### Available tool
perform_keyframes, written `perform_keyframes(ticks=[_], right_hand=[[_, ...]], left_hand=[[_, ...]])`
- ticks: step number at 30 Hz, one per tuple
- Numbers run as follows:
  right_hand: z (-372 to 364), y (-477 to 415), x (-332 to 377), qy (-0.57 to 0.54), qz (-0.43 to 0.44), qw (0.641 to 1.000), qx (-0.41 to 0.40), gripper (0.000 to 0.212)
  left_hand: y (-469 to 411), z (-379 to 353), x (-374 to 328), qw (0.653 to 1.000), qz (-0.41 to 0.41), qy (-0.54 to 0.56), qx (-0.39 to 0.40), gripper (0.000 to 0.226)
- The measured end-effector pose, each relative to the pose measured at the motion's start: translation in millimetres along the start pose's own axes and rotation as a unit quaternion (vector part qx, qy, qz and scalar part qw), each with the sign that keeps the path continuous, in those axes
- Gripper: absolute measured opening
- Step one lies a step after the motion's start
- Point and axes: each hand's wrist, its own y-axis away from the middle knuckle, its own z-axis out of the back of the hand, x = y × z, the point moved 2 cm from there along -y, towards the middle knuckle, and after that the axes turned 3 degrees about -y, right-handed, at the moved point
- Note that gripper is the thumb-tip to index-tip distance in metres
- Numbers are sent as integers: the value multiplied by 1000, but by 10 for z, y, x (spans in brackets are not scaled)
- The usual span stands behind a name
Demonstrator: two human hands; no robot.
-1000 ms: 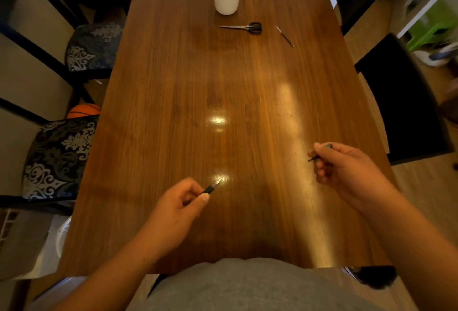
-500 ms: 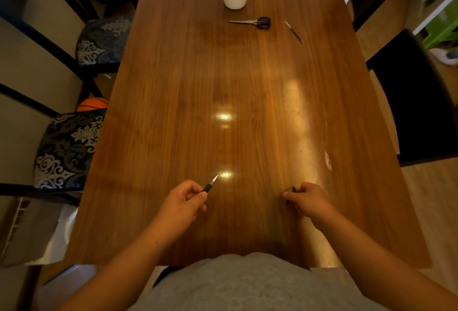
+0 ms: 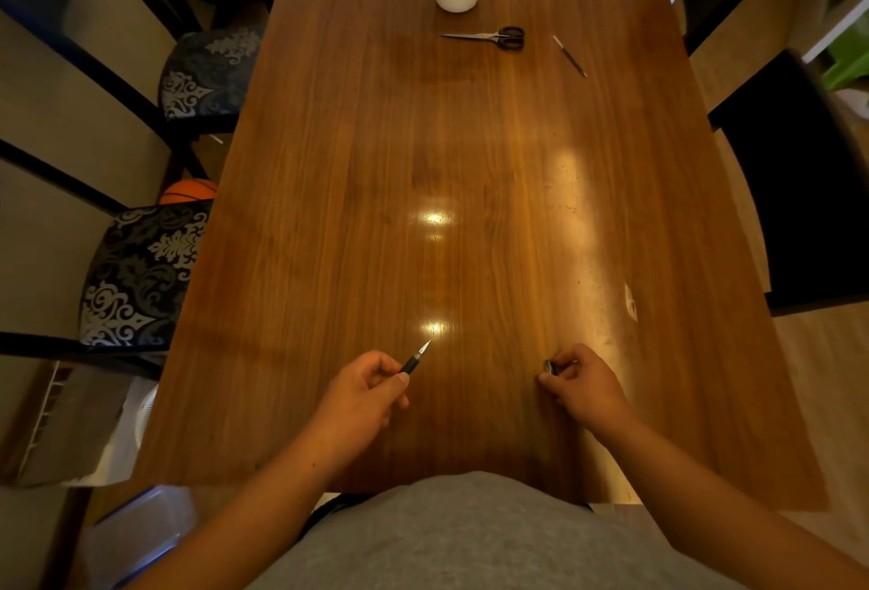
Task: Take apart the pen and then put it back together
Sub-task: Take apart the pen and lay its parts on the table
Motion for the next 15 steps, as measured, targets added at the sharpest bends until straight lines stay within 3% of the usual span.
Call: perform_keyframes(ticks=[5,7,10,15], right_hand=[[-3,253,197,-39,34,999,-3,14],[-62,431,379,-71,63,994,45,10],[-166,696,693,-108,125,978,128,20],[-214,875,975,-134,178,961,165,26]], left_hand=[[42,-64,-32,1000,-20,0,7,8],[62,-107,-68,999,-45,-14,16,5],[88,-165,-134,992,-98,-74,26,7],[153,-175,-262,962,-199,-185,20,11]])
